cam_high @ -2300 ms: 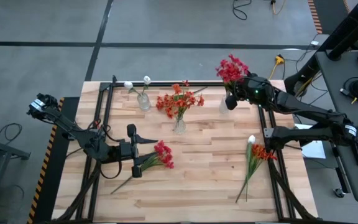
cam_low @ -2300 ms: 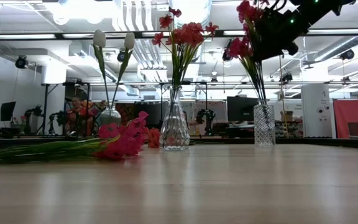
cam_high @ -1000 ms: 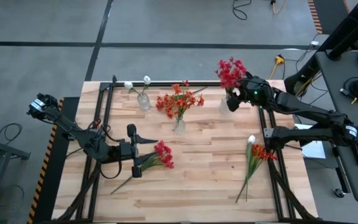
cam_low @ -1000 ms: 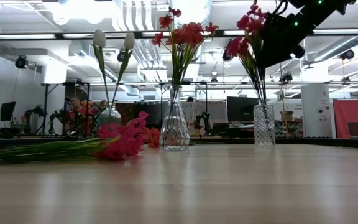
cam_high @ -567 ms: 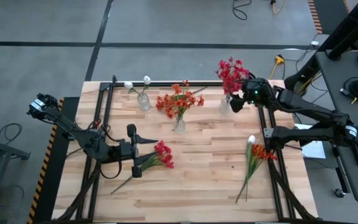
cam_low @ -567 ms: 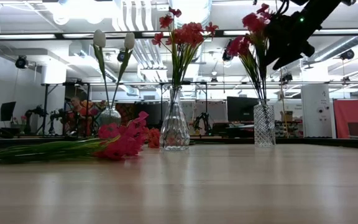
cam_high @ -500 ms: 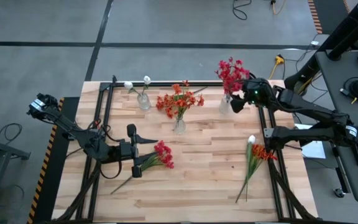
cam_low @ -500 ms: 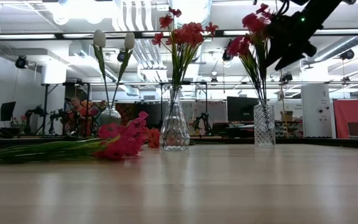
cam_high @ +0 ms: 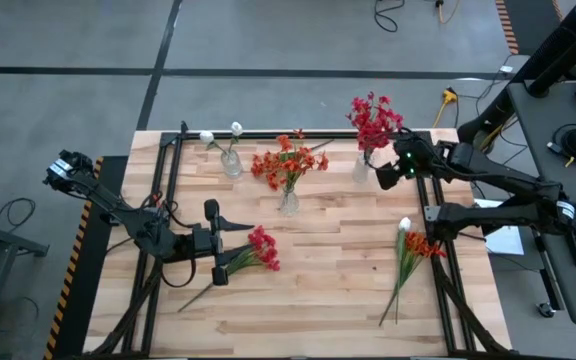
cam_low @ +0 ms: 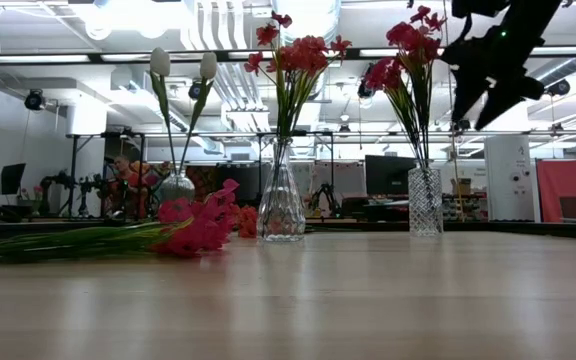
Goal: Sort flowers into vase by color
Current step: Put the white tulip into the top left transparent vase
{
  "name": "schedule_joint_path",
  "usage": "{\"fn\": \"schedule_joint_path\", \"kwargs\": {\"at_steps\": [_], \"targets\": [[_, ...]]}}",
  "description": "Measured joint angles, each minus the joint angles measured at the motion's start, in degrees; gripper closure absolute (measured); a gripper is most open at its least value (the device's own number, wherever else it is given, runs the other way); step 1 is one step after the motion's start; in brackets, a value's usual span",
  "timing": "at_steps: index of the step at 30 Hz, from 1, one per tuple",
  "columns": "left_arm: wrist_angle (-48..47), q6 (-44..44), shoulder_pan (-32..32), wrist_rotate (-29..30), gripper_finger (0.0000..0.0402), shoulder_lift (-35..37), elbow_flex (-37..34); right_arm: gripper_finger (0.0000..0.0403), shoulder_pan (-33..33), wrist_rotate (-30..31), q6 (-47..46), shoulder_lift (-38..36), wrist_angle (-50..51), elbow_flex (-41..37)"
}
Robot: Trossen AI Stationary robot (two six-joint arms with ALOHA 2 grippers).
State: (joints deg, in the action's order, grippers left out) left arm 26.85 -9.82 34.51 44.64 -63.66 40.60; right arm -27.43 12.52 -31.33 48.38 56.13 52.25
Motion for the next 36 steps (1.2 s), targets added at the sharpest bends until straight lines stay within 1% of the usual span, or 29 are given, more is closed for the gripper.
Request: {"fn": "schedule_joint_path", "kwargs": {"at_steps": [3, 5, 7, 11, 13, 17, 21, 24, 26, 28, 31, 36], "targets": [[-0.81, 0.40, 0.07, 1.80, 0.0237, 0.01, 0.00, 0.0132, 3.45, -3.12, -7.12, 0.00, 4.96, -0.10], [-2.92, 1.60, 0.28, 4.25, 0.0237, 0.09, 0.00, 0.0135, 7.53, -3.76, -11.38, 0.02, 7.38, -0.30], [-5.98, 3.68, 0.34, 5.49, 0.0237, 0.58, -0.02, 0.0138, 12.18, -3.81, -15.79, 0.04, 9.56, -0.45], [-9.92, 8.87, 0.38, 5.27, 0.0237, 2.35, -0.02, 0.0136, 22.38, -3.71, -24.83, 0.15, 10.47, -0.58], [-11.68, 10.79, 0.38, 4.15, 0.0237, 3.46, -0.02, 0.0135, 27.36, -3.76, -29.73, 0.64, 10.51, -0.69], [-14.44, 11.85, 0.38, 3.80, 0.0237, 4.35, -0.02, 0.0138, 36.43, -3.75, -38.79, 2.94, 10.62, -0.90], [-14.86, 11.87, 0.38, 3.76, 0.0237, 4.04, -0.02, 0.0140, 43.07, -4.53, -45.19, 6.47, 10.57, -0.90], [-14.82, 11.87, 0.38, 3.78, 0.0237, 4.05, -0.02, 0.0138, 46.57, -5.47, -48.16, 9.60, 10.57, -0.90], [-14.83, 11.87, 0.38, 3.76, 0.0237, 4.11, -0.02, 0.0135, 48.15, -7.20, -50.02, 11.60, 10.59, -0.92], [-14.79, 11.87, 0.38, 3.78, 0.0237, 4.15, -0.02, 0.0130, 49.16, -9.53, -51.69, 13.42, 10.59, -0.92], [-14.81, 11.87, 0.38, 3.78, 0.0237, 4.15, -0.02, 0.0121, 50.39, -11.24, -54.19, 15.82, 10.66, -0.92], [-14.80, 11.87, 0.38, 3.78, 0.0237, 4.15, -0.02, 0.0111, 51.25, -12.43, -56.72, 18.95, 10.85, -1.13]]}}
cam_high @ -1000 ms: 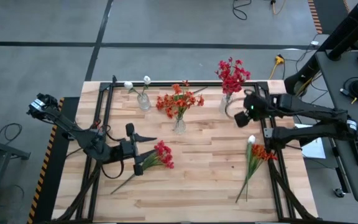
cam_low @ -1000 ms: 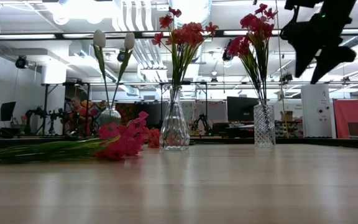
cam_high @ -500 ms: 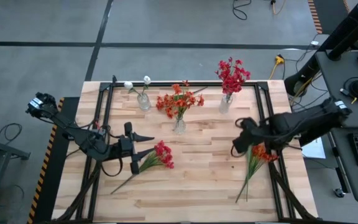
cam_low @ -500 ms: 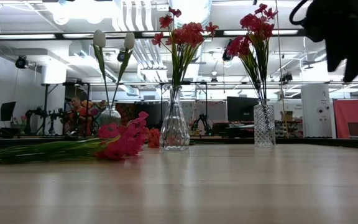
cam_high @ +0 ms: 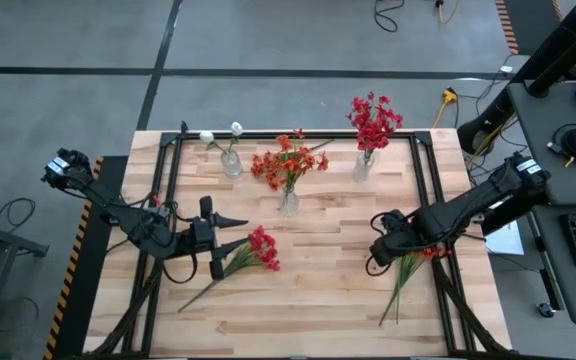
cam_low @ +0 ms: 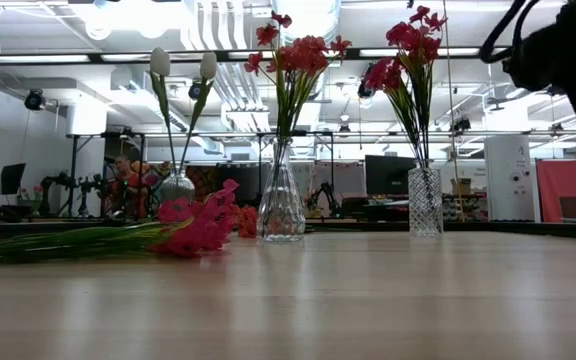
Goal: Sort flowers into vase by color
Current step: Put the white tulip into the top left transparent vase
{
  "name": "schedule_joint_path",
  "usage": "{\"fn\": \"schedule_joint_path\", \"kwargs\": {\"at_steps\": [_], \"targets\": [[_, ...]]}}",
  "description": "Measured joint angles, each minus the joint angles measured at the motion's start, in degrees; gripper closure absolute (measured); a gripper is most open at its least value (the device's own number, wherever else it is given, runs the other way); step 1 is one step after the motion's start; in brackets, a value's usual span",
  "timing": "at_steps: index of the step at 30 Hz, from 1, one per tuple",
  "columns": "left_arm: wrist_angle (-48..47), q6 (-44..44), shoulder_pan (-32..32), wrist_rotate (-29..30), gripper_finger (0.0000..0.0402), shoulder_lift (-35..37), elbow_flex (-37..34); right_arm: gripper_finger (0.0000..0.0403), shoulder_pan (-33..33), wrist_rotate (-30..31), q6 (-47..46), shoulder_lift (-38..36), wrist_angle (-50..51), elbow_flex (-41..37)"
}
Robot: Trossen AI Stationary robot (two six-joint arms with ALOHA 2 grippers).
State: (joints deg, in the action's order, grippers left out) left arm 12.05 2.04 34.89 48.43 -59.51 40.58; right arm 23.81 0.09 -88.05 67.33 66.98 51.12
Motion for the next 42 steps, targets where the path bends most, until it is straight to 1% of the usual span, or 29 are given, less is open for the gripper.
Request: {"fn": "schedule_joint_path", "kwargs": {"at_steps": [3, 8, 15, 23, 28, 32, 38, 42], "targets": [[-0.09, 0.00, 0.00, 0.00, 0.0237, 0.00, 0.00, 0.0113, -0.02, -0.51, -1.04, 1.74, -0.11, -1.19], [-0.16, -0.01, 0.04, 0.02, 0.0237, 0.00, 0.00, 0.0126, -0.04, -3.26, -2.18, 4.29, -0.56, -3.75], [-0.24, -1.11, 0.02, 0.04, 0.0237, 0.00, 0.00, 0.0150, -0.22, -3.53, -2.18, 6.64, -6.00, -7.17], [-0.22, -1.29, 0.00, 0.04, 0.0237, 0.00, 0.00, 0.0174, -0.22, -4.60, -3.53, 7.44, -6.55, -12.24], [-0.20, -1.29, 0.00, 0.06, 0.0237, 0.00, 0.00, 0.0188, -0.22, -4.56, -3.95, 7.53, -9.98, -15.59], [-0.15, -1.29, -0.09, 0.06, 0.0237, 0.00, 0.00, 0.0207, -0.22, -4.45, -3.95, 7.73, -12.47, -16.43], [-0.13, -1.29, -0.11, 0.21, 0.0237, 0.00, 0.00, 0.0244, -0.22, -1.58, -3.95, 7.49, -13.67, -15.52], [-0.13, -1.31, -0.11, 0.52, 0.0237, 0.00, 0.00, 0.0271, -0.22, -1.39, -3.93, 7.43, -13.42, -15.22]]}}
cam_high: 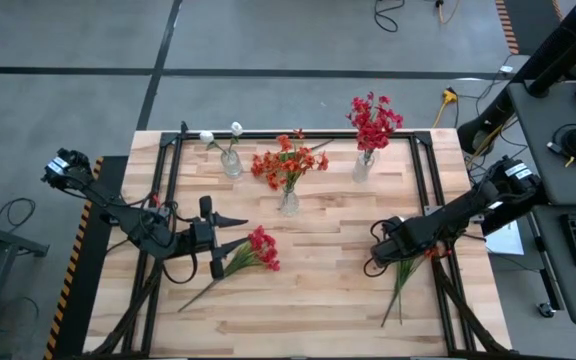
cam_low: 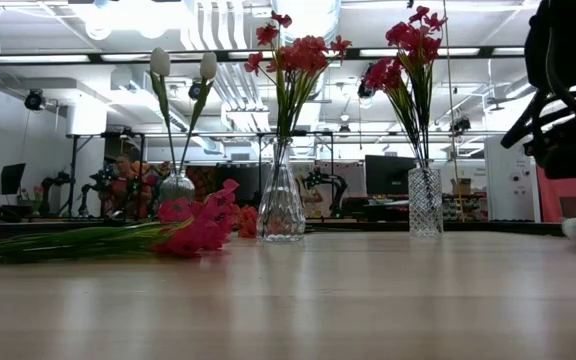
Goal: Sort flowers into vase by color
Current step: Put the white tulip into the top left transparent vase
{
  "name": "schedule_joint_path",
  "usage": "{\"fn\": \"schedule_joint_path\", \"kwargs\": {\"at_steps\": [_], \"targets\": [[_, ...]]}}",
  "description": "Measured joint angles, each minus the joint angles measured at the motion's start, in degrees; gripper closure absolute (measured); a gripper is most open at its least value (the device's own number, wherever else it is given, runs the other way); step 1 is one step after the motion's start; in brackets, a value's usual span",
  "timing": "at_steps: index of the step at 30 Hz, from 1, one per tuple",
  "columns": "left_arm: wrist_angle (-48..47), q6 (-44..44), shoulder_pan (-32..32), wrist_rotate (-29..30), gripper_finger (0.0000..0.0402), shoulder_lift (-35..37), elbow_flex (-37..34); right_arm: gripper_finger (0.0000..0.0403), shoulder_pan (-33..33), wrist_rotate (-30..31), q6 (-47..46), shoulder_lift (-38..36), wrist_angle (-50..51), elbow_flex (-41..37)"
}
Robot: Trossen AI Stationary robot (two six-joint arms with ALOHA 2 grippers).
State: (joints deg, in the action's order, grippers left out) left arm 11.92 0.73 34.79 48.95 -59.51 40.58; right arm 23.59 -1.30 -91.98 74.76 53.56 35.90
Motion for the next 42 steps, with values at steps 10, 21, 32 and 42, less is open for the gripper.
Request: {"fn": "schedule_joint_path", "kwargs": {"at_steps": [10, 21, 32, 42], "targets": [[0.00, 0.02, 0.00, 0.00, 0.0237, 0.00, 0.00, 0.0348, 0.00, -0.64, 0.49, -0.63, 0.11, 0.06], [0.00, 0.02, 0.00, 0.00, 0.0237, 0.02, 0.00, 0.0386, 0.00, -0.66, 0.96, -4.50, 0.13, 0.06], [0.17, 0.02, -0.02, -0.60, 0.0237, 0.02, 0.00, 0.0387, 0.00, 3.90, 3.59, -13.15, -3.14, 0.06], [6.04, -1.55, 0.00, -16.83, 0.0237, -1.00, 0.00, 0.0387, 0.15, 15.98, 37.67, -18.18, -38.78, 0.08]]}}
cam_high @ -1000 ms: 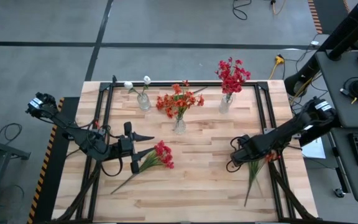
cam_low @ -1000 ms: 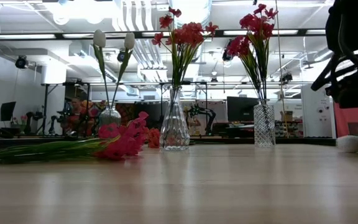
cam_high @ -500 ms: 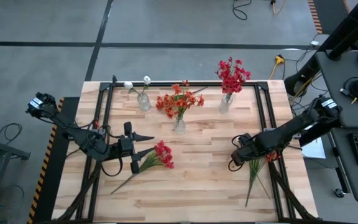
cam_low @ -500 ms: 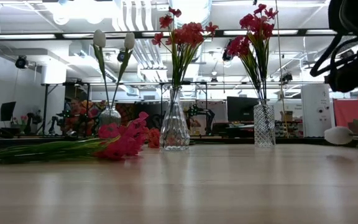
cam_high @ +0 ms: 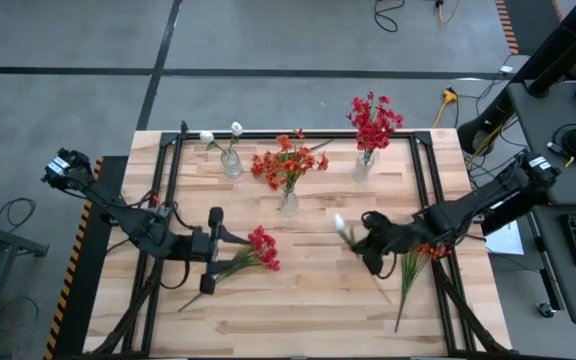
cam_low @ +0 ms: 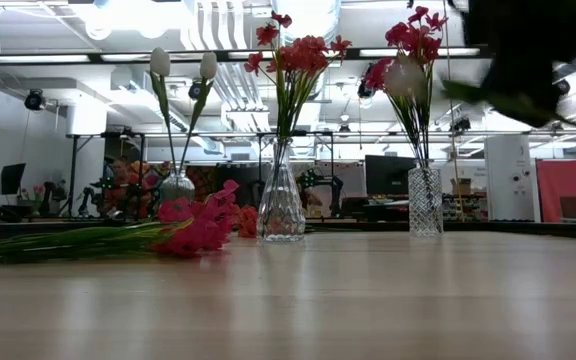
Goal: Sort flowers into vase by color
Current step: Put the white tulip into the top left transparent vase
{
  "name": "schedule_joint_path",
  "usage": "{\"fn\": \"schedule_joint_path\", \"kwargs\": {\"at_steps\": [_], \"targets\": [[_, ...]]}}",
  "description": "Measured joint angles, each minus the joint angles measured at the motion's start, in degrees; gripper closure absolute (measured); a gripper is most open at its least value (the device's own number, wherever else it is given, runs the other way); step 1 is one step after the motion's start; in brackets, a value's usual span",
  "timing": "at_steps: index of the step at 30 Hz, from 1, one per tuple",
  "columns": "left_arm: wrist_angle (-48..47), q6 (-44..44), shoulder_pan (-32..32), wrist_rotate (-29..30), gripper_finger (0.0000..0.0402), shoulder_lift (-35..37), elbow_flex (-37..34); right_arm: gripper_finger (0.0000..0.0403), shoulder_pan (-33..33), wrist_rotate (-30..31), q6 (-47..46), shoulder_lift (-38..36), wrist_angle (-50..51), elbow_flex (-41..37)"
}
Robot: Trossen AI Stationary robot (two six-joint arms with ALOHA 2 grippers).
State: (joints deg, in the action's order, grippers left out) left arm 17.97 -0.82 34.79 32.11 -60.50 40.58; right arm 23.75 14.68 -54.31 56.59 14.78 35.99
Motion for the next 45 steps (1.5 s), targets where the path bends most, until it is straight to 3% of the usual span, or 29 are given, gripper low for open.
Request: {"fn": "schedule_joint_path", "kwargs": {"at_steps": [10, 14, 19, 27, 30, 38, 45], "targets": [[17.54, -2.99, -0.43, -0.13, 0.0237, -11.07, 0.01, 0.0387, -0.02, 0.47, 42.58, 9.95, -45.85, 0.07], [25.66, -2.80, -0.51, -0.13, 0.0237, -17.26, 0.02, 0.0387, -0.02, 0.35, 51.08, 14.77, -55.90, 0.07], [34.66, -2.33, -1.69, -0.13, 0.0237, -23.60, 0.02, 0.0387, -0.02, 0.02, 53.96, 18.82, -62.98, 0.32], [41.57, 0.08, -4.70, -2.58, 0.0237, -30.27, 0.02, 0.0387, -0.02, -4.62, 58.61, 24.09, -62.40, 8.78], [43.60, 0.91, -5.50, -7.57, 0.0236, -31.25, 0.02, 0.0387, -0.15, -4.60, 61.00, 25.54, -57.58, 12.59], [43.94, 1.75, -6.27, -7.62, 0.0215, -31.74, 0.02, 0.0387, -0.36, -4.04, 65.45, 30.36, -47.34, 23.01], [43.94, 0.92, -6.23, -7.66, 0.0235, -31.51, 0.02, 0.0387, -0.55, 2.74, 68.00, 33.94, -39.82, 30.05]]}}
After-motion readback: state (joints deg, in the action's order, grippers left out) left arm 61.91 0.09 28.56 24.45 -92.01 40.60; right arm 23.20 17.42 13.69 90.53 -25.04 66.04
